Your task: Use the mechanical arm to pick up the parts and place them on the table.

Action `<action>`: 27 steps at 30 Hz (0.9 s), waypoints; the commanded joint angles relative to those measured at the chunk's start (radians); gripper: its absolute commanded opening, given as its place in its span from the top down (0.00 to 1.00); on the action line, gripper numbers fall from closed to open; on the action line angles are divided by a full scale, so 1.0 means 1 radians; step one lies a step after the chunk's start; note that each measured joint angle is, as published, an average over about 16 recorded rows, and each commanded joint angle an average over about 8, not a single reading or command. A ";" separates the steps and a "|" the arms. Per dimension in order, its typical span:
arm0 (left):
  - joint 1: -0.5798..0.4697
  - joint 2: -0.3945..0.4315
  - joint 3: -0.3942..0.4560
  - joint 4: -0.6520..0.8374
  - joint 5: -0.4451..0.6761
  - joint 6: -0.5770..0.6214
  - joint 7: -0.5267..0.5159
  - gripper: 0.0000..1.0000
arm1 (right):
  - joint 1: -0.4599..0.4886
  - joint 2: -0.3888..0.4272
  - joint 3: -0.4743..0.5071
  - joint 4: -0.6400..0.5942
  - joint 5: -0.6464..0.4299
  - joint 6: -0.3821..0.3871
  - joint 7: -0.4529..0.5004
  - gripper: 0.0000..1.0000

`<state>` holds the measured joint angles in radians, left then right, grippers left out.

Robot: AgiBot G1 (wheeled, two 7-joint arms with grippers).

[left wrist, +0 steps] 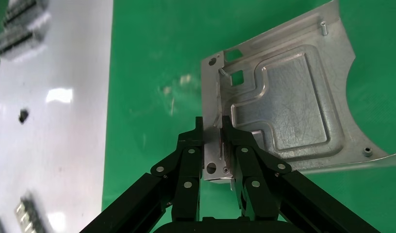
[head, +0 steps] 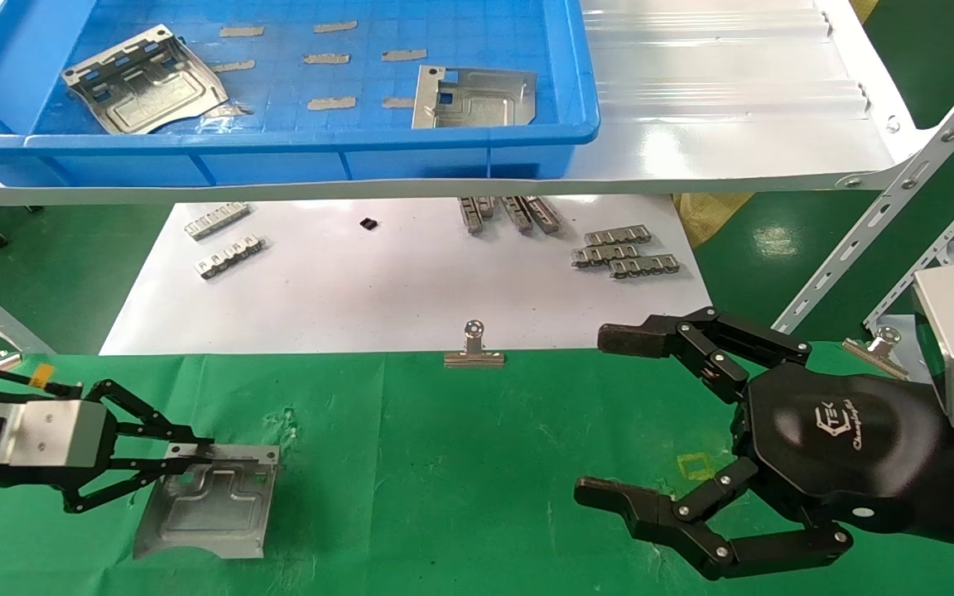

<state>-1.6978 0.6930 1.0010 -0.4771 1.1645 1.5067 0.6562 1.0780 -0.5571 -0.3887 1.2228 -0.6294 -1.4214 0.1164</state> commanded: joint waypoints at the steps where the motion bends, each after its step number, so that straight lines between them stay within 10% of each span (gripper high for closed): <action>1: 0.010 0.008 0.004 0.019 0.009 -0.022 0.019 0.00 | 0.000 0.000 0.000 0.000 0.000 0.000 0.000 0.00; 13: 0.028 0.020 -0.019 0.076 -0.047 0.022 0.034 0.00 | 0.000 0.000 0.000 0.000 0.000 0.000 0.000 0.00; 27: 0.085 -0.004 -0.040 0.163 -0.236 0.100 -0.227 0.00 | 0.000 0.000 0.000 0.000 0.000 0.000 0.000 0.00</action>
<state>-1.6242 0.6931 0.9616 -0.3186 0.9438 1.6036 0.4429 1.0779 -0.5570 -0.3886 1.2226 -0.6293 -1.4212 0.1164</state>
